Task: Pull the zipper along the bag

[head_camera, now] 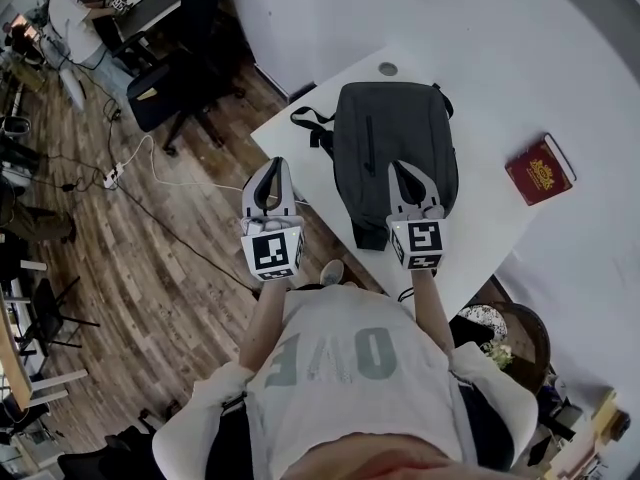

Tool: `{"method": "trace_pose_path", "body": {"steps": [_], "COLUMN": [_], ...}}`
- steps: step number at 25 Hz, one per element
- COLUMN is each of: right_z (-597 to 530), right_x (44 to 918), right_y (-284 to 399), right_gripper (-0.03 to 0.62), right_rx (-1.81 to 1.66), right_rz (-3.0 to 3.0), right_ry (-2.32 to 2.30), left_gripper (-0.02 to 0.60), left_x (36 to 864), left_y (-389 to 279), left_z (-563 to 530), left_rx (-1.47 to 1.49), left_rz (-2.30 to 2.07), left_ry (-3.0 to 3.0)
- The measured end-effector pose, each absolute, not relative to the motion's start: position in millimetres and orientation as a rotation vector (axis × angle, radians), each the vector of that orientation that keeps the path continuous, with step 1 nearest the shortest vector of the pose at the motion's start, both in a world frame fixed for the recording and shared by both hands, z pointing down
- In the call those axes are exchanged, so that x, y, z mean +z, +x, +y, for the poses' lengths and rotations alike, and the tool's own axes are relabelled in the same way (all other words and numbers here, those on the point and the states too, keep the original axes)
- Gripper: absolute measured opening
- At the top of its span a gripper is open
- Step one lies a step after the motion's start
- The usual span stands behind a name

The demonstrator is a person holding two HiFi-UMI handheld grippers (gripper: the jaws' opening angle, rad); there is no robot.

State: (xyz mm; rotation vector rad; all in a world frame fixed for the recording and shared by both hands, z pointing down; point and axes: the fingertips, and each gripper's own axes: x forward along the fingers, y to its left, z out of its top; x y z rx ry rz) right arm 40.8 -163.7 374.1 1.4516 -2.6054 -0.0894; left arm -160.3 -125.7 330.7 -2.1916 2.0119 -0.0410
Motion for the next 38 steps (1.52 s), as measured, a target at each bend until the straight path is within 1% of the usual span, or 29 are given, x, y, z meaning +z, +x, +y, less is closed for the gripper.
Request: {"method": "trace_pose_path", "body": {"steps": [13,14,15,16,17,20,22,24,35,38], "right_z": [-174.5,-173.5,-173.1,-173.3,-173.7,-173.4,-173.5,-174.0,-172.4,-177.0], "right_x": [380.2,382.3,384.6,386.7,388.0,389.2,390.2,392.3,407.5,405.2], "right_y": [42.4,42.6,42.8,43.7,45.6,53.8,59.0,64.4,76.5,80.1], "right_gripper": [0.034,0.077,0.197,0.258,0.281,0.338,0.359,0.368,0.368,0.367], "right_rx": [-0.056,-0.04,-0.018,0.001,0.014,0.023,0.017,0.022,0.071,0.139], "right_rz": [-2.642,-2.646,-2.648,-2.646,-2.641,-2.631,-2.62,-2.607,-2.558,-2.584], "right_ry": [1.422,1.414,1.408,1.409,1.418,1.45,1.459,1.467,1.457,1.478], "left_gripper": [0.032,0.052,0.107,0.147,0.184,0.322,0.353,0.365,0.365,0.365], "left_x": [339.2,340.6,341.8,342.9,343.6,345.5,348.4,352.0,371.5,375.9], "left_y": [-146.5,-143.0,-139.3,-135.5,-131.7,-121.0,-115.5,-111.3,-110.4,-117.2], "left_z": [-138.5,-138.7,-139.2,-140.1,-141.3,-144.8,-146.6,-147.1,-147.2,-150.2], "left_rx": [-0.061,-0.062,-0.064,-0.063,-0.059,-0.037,-0.042,-0.055,-0.11,-0.139], "left_rz": [1.959,1.95,1.939,1.928,1.918,1.89,1.876,1.865,1.865,1.87], "left_ry": [-2.251,-2.264,-2.28,-2.297,-2.314,-2.358,-2.38,-2.394,-2.455,-2.454]}}
